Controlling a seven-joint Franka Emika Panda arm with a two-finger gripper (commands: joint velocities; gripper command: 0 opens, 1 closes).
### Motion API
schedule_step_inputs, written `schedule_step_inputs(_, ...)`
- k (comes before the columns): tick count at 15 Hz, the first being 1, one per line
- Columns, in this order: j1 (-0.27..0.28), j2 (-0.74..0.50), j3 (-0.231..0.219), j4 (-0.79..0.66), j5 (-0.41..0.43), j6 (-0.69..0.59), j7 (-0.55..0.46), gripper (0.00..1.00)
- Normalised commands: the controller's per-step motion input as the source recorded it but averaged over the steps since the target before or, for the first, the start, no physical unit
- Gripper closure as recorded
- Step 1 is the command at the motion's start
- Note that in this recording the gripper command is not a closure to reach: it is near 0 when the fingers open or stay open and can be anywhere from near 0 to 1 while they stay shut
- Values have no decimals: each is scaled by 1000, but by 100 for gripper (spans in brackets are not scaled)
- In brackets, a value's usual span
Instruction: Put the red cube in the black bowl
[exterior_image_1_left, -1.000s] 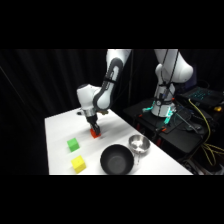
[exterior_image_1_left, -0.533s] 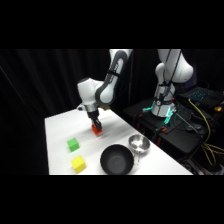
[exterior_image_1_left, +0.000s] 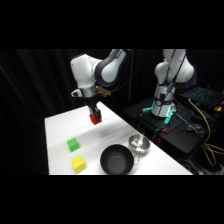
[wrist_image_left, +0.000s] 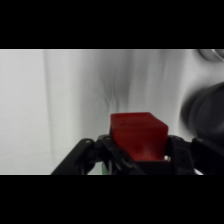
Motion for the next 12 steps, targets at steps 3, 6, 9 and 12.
schedule_step_inputs(3, 203, -144, 33, 69, 22, -136, 265, 100)
schedule_step_inputs(6, 219, -51, 46, 91, 23, -95, 412, 100)
schedule_step_inputs(9, 197, 1, 39, 74, 31, -62, 465, 100)
schedule_step_inputs(12, 146, -3, 35, 37, 51, -12, 368, 100)
